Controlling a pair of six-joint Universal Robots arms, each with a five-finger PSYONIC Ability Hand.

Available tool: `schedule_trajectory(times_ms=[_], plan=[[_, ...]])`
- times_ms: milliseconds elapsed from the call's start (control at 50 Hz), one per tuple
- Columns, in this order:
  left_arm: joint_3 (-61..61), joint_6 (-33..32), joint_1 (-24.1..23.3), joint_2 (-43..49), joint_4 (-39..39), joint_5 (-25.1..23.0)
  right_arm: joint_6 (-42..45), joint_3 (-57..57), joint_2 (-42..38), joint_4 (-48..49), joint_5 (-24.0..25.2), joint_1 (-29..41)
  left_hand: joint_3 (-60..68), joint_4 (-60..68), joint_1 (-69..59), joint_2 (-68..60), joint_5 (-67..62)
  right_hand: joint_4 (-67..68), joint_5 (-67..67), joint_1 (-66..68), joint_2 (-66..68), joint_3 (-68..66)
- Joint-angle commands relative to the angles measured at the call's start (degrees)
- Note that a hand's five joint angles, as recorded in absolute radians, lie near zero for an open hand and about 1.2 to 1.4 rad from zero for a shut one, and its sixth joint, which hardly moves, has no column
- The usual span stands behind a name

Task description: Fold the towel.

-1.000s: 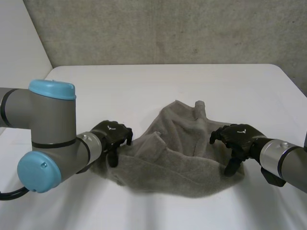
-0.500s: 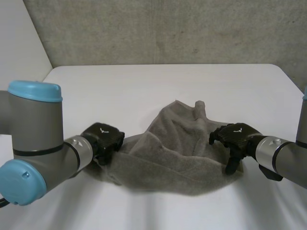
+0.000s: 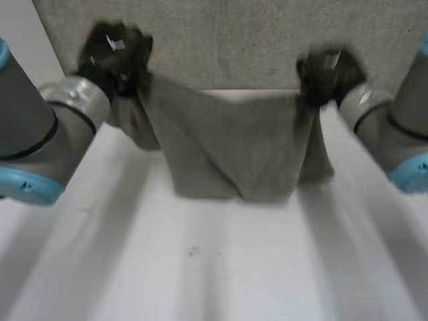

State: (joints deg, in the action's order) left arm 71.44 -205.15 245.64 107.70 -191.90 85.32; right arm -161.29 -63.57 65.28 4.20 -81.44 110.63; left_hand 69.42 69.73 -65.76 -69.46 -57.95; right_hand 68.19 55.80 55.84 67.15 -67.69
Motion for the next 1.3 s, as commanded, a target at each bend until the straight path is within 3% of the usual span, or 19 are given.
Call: schedule_trajectory(times_ms=[20,60,140,220,320,420,480,500,520,560,700,840,960,1060,1180,1300], plan=[[0.5,5.0,1.1,-2.2,-17.5,6.2,-5.7,-9.4,9.2,30.0,-0.9,0.3,10.6,10.3,-14.2,-10.5,-12.1,11.8,14.2,24.2,12.9,-12.3],[5.7,9.4,2.2,-4.9,-20.3,7.2,-5.4,-11.8,10.2,30.7,-0.4,0.6,10.6,10.3,-14.2,-10.5,-12.1,11.8,14.2,24.2,12.9,-12.3],[11.5,11.1,2.7,-5.8,-18.9,6.3,-4.7,-14.5,9.6,20.3,1.7,3.5,10.6,10.3,-14.2,-10.5,-12.1,11.8,14.2,24.2,12.9,-12.3],[22.9,10.9,2.5,-6.5,-13.6,4.3,-3.2,-14.6,6.1,10.1,4.7,5.6,10.6,10.3,-14.2,-10.5,-12.1,11.8,14.2,24.2,12.9,-12.3],[32.1,10.7,2.8,-5.8,-8.2,3.5,3.8,-15.4,-1.4,-10.2,9.4,7.9,10.6,10.3,-14.2,-10.5,-12.1,11.8,14.2,24.2,12.9,-12.3],[36.4,10.1,3.4,-3.5,-1.0,3.6,6.8,-16.0,-4.8,-19.8,12.0,8.5,10.6,10.3,-14.2,-10.5,-12.1,11.8,14.2,24.2,12.9,-12.3],[37.3,8.7,4.2,-3.0,4.1,3.7,7.0,-16.5,-5.0,-20.2,13.8,8.2,8.8,8.5,-12.4,-8.7,-10.2,11.8,14.2,24.2,12.9,-12.3],[37.2,7.9,4.3,-3.0,6.5,3.9,7.0,-16.5,-5.0,-20.2,13.8,8.2,-2.9,-3.2,-0.8,2.9,1.4,11.8,14.2,24.2,12.9,-12.3],[37.2,7.9,4.3,-3.0,6.5,3.9,7.0,-17.1,-4.8,-19.9,14.2,7.9,-3.0,-3.3,-0.6,3.1,1.5,11.8,14.2,24.2,12.9,-12.3],[36.3,6.8,3.7,-3.5,10.6,3.9,7.0,-17.5,-4.7,-19.8,14.4,7.8,-27.1,-27.4,23.5,27.2,25.7,11.8,14.2,24.2,12.9,-12.3],[32.2,6.3,1.7,-8.6,12.6,3.4,7.1,-19.7,-4.6,-19.0,14.4,7.7,-30.6,-30.9,26.9,30.6,29.1,11.8,14.2,24.2,12.9,-12.3],[24.5,6.3,-0.5,-8.6,8.9,3.3,7.4,-22.6,-4.5,-16.9,14.2,7.8,-31.6,-31.9,28.0,31.7,30.1,11.8,14.2,24.2,12.9,-12.3],[13.6,6.0,-1.3,3.0,8.2,0.0,7.5,-24.2,-4.5,-15.8,14.0,7.8,-31.1,-31.4,27.5,31.2,29.6,11.8,14.2,24.2,12.9,-12.3],[3.5,4.6,-0.8,14.7,14.3,-5.1,7.6,-24.8,-4.3,-15.5,13.9,7.8,-31.3,-31.6,27.6,31.3,29.8,11.8,14.2,24.2,12.9,-12.3],[-2.7,-1.4,-0.4,22.2,16.5,-9.6,7.7,-25.1,-4.3,-15.3,13.9,7.8,-31.1,-31.4,27.5,31.2,29.6,11.8,14.2,24.2,12.9,-12.3],[-4.6,-4.1,-0.3,25.7,16.6,-10.0,7.7,-25.1,-4.4,-15.3,13.9,7.8,-31.6,-31.9,28.0,31.7,30.1,11.8,14.2,24.2,12.9,-12.3]])
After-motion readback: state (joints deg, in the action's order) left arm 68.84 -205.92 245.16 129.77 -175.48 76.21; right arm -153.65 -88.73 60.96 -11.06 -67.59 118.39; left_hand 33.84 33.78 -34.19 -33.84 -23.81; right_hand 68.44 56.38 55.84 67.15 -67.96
